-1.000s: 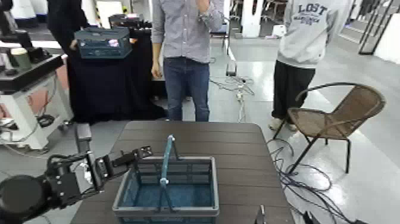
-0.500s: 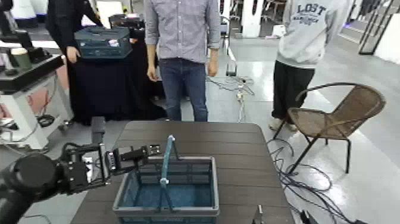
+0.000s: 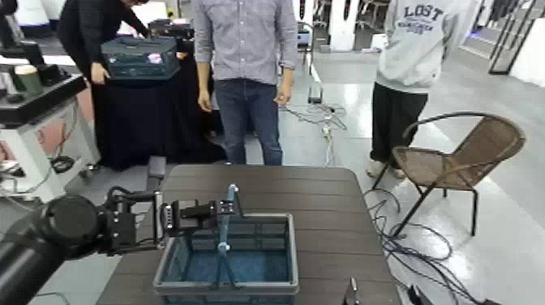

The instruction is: Grasp the handle of the crate.

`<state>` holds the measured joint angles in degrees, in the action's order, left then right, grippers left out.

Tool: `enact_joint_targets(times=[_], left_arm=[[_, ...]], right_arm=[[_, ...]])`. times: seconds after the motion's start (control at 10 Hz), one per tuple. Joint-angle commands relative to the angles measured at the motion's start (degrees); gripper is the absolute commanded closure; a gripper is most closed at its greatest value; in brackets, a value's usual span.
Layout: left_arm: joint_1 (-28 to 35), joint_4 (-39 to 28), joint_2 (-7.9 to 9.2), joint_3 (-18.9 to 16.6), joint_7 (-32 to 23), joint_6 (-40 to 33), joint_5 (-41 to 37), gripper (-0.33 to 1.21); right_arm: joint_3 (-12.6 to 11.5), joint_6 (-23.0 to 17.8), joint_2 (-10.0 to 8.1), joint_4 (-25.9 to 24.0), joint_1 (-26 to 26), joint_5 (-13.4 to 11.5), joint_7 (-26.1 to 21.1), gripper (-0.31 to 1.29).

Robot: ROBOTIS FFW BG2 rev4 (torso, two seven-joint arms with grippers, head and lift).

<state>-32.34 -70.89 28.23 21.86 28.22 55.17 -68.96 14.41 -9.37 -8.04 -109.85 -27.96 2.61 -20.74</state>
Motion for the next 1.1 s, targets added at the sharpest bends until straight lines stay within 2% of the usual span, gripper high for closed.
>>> enact_joint_targets(times=[0.1, 0.2, 0.3, 0.4, 0.5, 0.7, 0.8, 1.1], left_arm=[[-2.02, 1.46, -0.19, 2.13, 0.0, 0.9, -0.83, 0.1], [-2.46, 1.99, -0.19, 2.84, 0.09, 0.99, -1.35, 0.11], [-2.64, 2.51, -0.19, 3.19, 0.09, 1.25, -1.7, 0.18], [-2.81, 3.04, -0.19, 3.54, 0.17, 1.25, -2.06, 0.47], [-2.99, 3.39, -0.19, 3.54, 0.26, 1.25, -2.14, 0.87], [-2.99, 3.66, -0.1, 3.63, 0.61, 0.9, -2.14, 0.99], [-2.99, 3.74, -0.1, 3.63, 0.7, 0.64, -2.14, 1.14], [-2.73, 3.66, -0.28, 3.54, 1.58, 0.55, -2.32, 1.15]], right_arm=[[0.09, -0.21, -0.13, 0.33, 0.27, 0.38, 0.09, 0.15], [0.09, -0.21, -0.22, 0.42, 0.36, 0.47, 0.09, 0.15], [0.09, -0.3, -0.22, 0.6, 0.36, 0.56, 0.09, 0.15], [0.09, -0.47, -0.22, 0.69, 0.45, 0.64, 0.18, 0.15], [0.09, -0.47, -0.31, 0.77, 0.45, 0.73, 0.18, 0.15], [0.18, -0.47, -0.31, 0.77, 0.45, 0.99, 0.35, 0.15], [0.09, -0.47, -0.31, 0.77, 0.54, 0.99, 0.35, 0.15], [0.18, -0.3, -0.31, 0.77, 0.54, 1.35, 0.53, 0.15]])
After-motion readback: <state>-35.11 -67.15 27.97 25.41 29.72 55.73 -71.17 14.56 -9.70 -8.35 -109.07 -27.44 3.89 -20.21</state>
